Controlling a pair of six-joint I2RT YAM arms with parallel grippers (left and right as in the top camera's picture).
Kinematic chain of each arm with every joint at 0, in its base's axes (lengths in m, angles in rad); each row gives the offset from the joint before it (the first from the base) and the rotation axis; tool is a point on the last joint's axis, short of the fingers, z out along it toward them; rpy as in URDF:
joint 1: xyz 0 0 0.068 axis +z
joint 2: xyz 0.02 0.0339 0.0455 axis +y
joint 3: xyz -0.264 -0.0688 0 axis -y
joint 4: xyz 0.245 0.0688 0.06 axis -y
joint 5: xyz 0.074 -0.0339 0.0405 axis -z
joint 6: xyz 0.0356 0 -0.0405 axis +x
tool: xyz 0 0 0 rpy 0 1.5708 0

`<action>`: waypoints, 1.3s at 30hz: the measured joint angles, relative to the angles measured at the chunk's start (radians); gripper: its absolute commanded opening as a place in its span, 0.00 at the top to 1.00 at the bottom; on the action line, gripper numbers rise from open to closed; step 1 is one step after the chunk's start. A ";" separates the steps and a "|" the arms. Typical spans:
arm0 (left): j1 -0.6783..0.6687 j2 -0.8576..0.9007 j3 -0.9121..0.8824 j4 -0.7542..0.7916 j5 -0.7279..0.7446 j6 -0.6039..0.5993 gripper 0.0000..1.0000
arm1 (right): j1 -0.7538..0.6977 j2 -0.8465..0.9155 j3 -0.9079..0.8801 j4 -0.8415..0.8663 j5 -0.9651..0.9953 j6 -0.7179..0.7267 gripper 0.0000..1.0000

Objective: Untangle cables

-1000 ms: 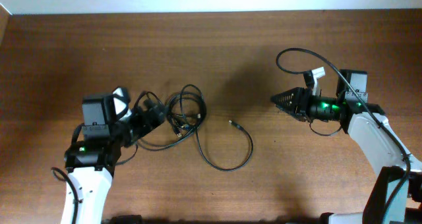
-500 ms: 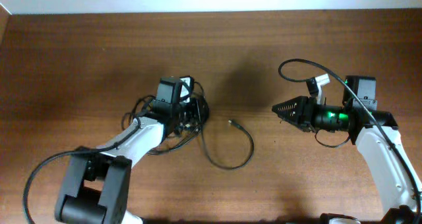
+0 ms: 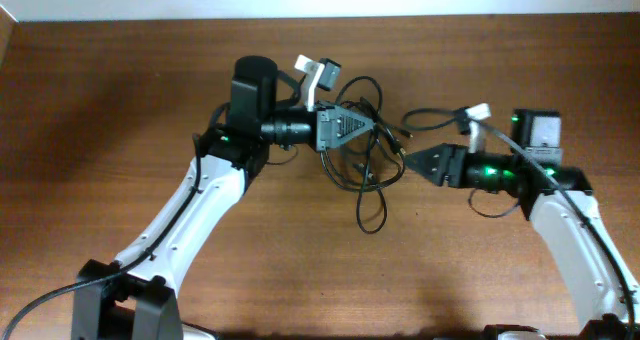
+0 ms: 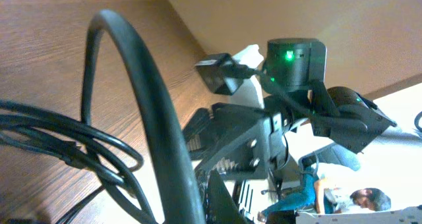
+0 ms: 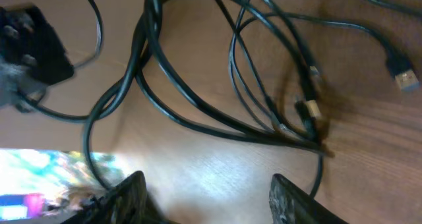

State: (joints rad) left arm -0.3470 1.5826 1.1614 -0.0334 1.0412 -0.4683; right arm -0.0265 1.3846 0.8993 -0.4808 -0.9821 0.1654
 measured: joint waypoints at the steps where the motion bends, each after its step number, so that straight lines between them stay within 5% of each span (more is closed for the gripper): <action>1: -0.019 0.000 0.000 0.021 0.002 0.000 1.00 | 0.056 0.000 0.000 0.027 0.026 -0.008 0.41; 2: -0.038 0.000 0.000 0.039 0.003 0.000 1.00 | 0.123 0.000 0.000 0.050 0.093 -0.012 0.47; 3: -0.049 0.000 0.000 0.042 0.006 0.000 1.00 | 0.173 0.000 0.000 0.065 0.207 0.010 0.76; 4: -0.052 0.000 0.000 0.038 0.014 0.000 1.00 | 0.198 0.000 0.000 0.077 0.345 0.040 0.96; 10: 0.015 -0.003 0.002 -0.055 0.047 0.002 1.00 | 0.130 -0.002 0.000 0.083 0.549 0.077 0.96; 12: 0.079 -0.003 0.003 -0.193 -0.002 0.013 1.00 | 0.030 -0.065 0.000 0.070 0.460 0.083 0.69; 13: 0.095 -0.003 0.002 -0.223 -0.013 0.015 1.00 | 0.004 -0.098 0.000 0.078 0.411 0.086 0.64; 14: 0.101 -0.003 0.001 -0.217 -0.017 0.016 1.00 | 0.003 -0.121 0.000 0.084 0.364 0.062 0.57; 15: 0.095 -0.004 0.001 -0.194 -0.009 0.016 1.00 | 0.022 -0.119 0.000 0.079 0.335 0.025 0.36; 16: 0.081 -0.004 0.001 -0.172 0.003 0.016 1.00 | 0.043 -0.105 0.000 0.077 0.320 -0.015 0.28; 29: 0.058 -0.004 0.001 -0.157 0.161 0.035 1.00 | 0.209 0.155 0.000 0.310 0.465 -0.152 0.28; 31: 0.058 -0.004 0.001 -0.156 0.164 0.035 1.00 | 0.238 0.180 0.000 0.356 0.505 -0.151 0.50; 32: 0.058 -0.004 0.001 -0.157 0.164 0.035 1.00 | 0.255 0.190 0.000 0.375 0.519 -0.146 0.80; 33: 0.058 -0.004 0.001 -0.157 0.164 0.035 1.00 | 0.270 0.196 0.000 0.386 0.527 -0.146 0.96; 37: 0.057 -0.005 0.002 -0.190 0.127 0.058 1.00 | 0.261 0.196 0.000 0.410 0.533 -0.096 0.96; 39: 0.055 -0.011 0.012 -0.411 -0.106 0.123 1.00 | 0.158 0.128 0.000 0.399 0.482 -0.037 0.96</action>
State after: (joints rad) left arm -0.2924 1.5715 1.1732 -0.4442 0.9352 -0.3450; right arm 0.1314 1.5124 0.8993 -0.0814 -0.5003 0.1280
